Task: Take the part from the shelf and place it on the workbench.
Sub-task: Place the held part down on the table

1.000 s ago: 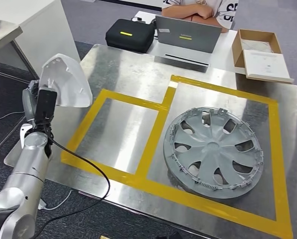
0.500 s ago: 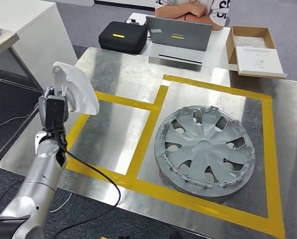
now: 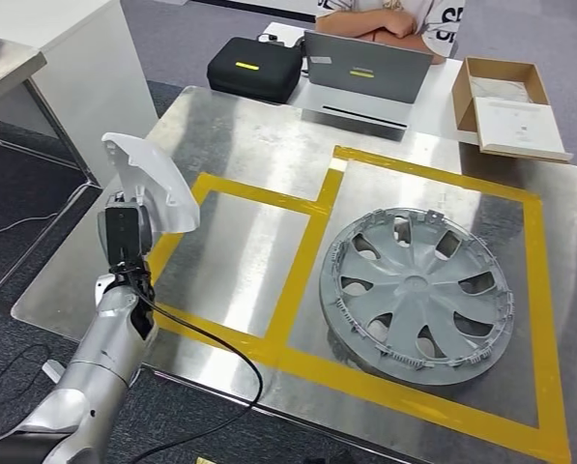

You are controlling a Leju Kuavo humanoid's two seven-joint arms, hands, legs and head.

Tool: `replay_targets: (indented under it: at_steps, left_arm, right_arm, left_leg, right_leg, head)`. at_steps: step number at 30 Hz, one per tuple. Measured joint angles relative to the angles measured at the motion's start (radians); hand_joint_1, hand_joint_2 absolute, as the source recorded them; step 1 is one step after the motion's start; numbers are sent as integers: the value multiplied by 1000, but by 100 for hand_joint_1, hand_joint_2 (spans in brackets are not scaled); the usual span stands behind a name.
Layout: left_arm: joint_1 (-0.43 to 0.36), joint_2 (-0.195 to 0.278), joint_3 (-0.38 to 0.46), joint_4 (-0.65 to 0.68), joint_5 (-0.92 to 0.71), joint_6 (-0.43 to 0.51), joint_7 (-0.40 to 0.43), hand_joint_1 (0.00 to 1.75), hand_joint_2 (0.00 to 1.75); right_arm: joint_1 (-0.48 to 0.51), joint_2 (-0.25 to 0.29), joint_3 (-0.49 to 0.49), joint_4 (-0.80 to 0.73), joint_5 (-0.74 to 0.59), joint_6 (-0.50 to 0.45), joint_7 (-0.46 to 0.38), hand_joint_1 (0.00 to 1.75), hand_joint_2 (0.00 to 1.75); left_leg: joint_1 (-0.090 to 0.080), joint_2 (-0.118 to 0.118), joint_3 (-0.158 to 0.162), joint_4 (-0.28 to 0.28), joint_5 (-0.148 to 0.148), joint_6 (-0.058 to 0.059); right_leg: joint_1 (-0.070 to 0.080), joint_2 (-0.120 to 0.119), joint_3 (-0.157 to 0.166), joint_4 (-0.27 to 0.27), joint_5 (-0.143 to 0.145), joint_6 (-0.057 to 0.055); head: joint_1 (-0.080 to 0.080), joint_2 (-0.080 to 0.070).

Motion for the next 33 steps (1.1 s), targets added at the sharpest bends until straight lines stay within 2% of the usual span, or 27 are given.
replay_targets:
  at_steps: [2, 3, 4, 7, 9, 10, 12, 13, 14, 15, 17, 18, 19, 20, 23, 25, 27, 28, 29, 30, 31, 33]
  left_arm:
    - [3, -4, 1, 10, 13, 4, 0, 175, 175]
    - [2, -6, 3, 14, 22, 6, 1, 175, 175]
    - [2, -6, 5, 18, 32, 8, 2, 175, 175]
    - [2, -7, 10, 31, 60, 9, 7, 175, 175]
    - [0, -7, 15, 37, 76, 3, 8, 175, 175]
    - [0, -6, 19, 40, 83, -2, 8, 175, 175]
    - [1, -4, 28, 47, 94, -9, 8, 175, 175]
    - [3, -3, 31, 51, 96, -11, 9, 175, 175]
    - [5, -3, 33, 55, 98, -11, 9, 175, 175]
    - [6, -2, 34, 58, 98, -11, 9, 175, 175]
    - [4, -1, 36, 61, 98, -12, 9, 175, 175]
    - [2, 0, 36, 62, 98, -12, 9, 175, 175]
    - [0, 0, 37, 63, 99, -12, 9, 175, 175]
    - [-1, 0, 37, 64, 101, -12, 9, 175, 175]
    - [-1, 3, 42, 72, 113, -12, 11, 175, 175]
    - [-3, 5, 47, 78, 116, -12, 13, 175, 175]
    - [-3, 6, 51, 87, 119, -12, 17, 87, 175]
    - [-2, 7, 53, 93, 121, -12, 19, 45, 175]
    - [-1, 7, 55, 99, 124, -12, 21, 4, 175]
    - [0, 7, 57, 105, 127, -12, 23, 5, 175]
    - [0, 7, 58, 110, 129, -11, 24, 5, 175]
    - [0, 8, 61, 116, 132, -12, 25, 1, 175]
  right_arm:
    - [0, 0, 0, 0, 0, -1, 2, 0, 175]
    - [0, 0, 0, 0, -1, -2, 2, 0, 175]
    - [0, 0, 0, 0, -1, -3, 2, 0, 175]
    - [1, 0, -1, 0, -3, -5, 1, 0, 175]
    - [0, 1, -1, 0, -3, -7, 0, 0, 175]
    - [0, 1, -1, 0, -3, -8, 0, 0, 175]
    - [1, 1, -1, 1, -3, -9, -1, 0, 175]
    - [1, 1, -1, 1, -4, -9, -1, 0, 175]
    - [1, 1, -1, 1, -4, -10, -1, 0, 175]
    - [1, 1, -1, 1, -4, -10, -1, 0, 175]
    - [0, 1, -1, 1, -4, -10, -1, 0, 175]
    - [0, 1, -1, 1, -4, -10, -1, 0, 175]
    - [1, 1, -1, 1, -4, -11, -1, 0, 175]
    - [1, 1, -1, 1, -4, -11, -2, 0, 175]
    - [1, 1, -1, 2, -6, -12, -2, 0, 175]
    - [1, 0, -1, 2, -8, -13, -2, 0, 175]
    - [1, 0, -1, 2, -8, -13, -2, 0, 87]
    - [1, 0, -1, 2, -9, -13, -2, 0, 44]
    - [1, 0, -1, 2, -10, -13, -2, 0, 0]
    - [1, 0, -1, 3, -11, -14, -2, 0, 0]
    - [1, 0, -1, 3, -11, -14, -2, 0, 0]
    - [1, 0, -1, 3, -12, -14, -3, 0, 0]
  left_leg:
    - [-1, -1, 2, 1, -2, -4]
    - [-3, -2, 1, 2, -3, -8]
    - [-5, -3, 0, 2, -3, -13]
    - [-5, -2, -2, 2, -2, -29]
    - [-3, -1, -13, 32, -27, -40]
    - [-2, -1, -32, 76, -53, -45]
    - [-1, -1, -91, 203, -114, -52]
    - [-1, -1, -116, 254, -130, -53]
    - [-1, -1, -127, 275, -128, -53]
    - [-1, -1, -120, 259, -106, -52]
    - [-1, -1, -65, 141, -34, -45]
    - [-2, -1, -34, 76, -10, -41]
    - [-4, -1, -14, 31, 3, -37]
    - [-5, -1, -4, 9, 4, -33]
    - [-4, -1, -1, -3, 3, -19]
    - [0, 0, 1, -10, 7, -7]
    - [0, 1, 1, -10, 6, -1]
    - [0, 1, 1, -9, 6, -1]
    - [0, 1, 1, -9, 6, -1]
    - [0, 0, 1, -9, 6, -1]
    - [0, -1, 2, -8, 5, -2]
    - [-2, -3, 4, -7, 2, -8]
  right_leg:
    - [0, -1, 67, -135, 66, -6]
    - [1, -1, 99, -196, 86, -9]
    - [2, 0, 118, -233, 93, -12]
    - [2, 3, 127, -251, 93, -25]
    - [-1, 2, 131, -257, 97, -37]
    - [-3, 1, 133, -260, 98, -41]
    - [-2, 1, 134, -260, 97, -46]
    - [-2, 1, 134, -259, 97, -47]
    - [-2, 2, 135, -259, 97, -47]
    - [-2, 3, 135, -258, 97, -47]
    - [-1, 4, 138, -258, 95, -44]
    - [1, 4, 138, -256, 93, -42]
    - [3, 4, 137, -254, 92, -38]
    - [5, 3, 134, -253, 91, -34]
    - [4, 2, 128, -249, 86, -19]
    - [2, 2, 99, -191, 48, -9]
    - [0, 2, 38, -61, -14, -2]
    - [-1, 1, 9, -2, -34, 0]
    - [-2, 1, -8, 30, -38, 2]
    - [-3, 1, -6, 21, -21, 3]
    - [-4, 0, 16, -27, 11, 2]
    - [-5, -1, 89, -169, 74, -2]
  head:
    - [0, 0]
    - [0, 0]
    - [-1, 0]
    - [-2, 0]
    - [-5, 0]
    - [-7, 0]
    - [-9, 0]
    - [-9, 0]
    - [-9, 0]
    - [-10, 0]
    - [-10, 0]
    - [-10, 0]
    - [-9, 0]
    - [-8, 0]
    - [-8, 0]
    - [-3, 0]
    - [3, 0]
    - [4, 0]
    - [4, 0]
    - [4, 0]
    - [4, 0]
    - [4, 0]
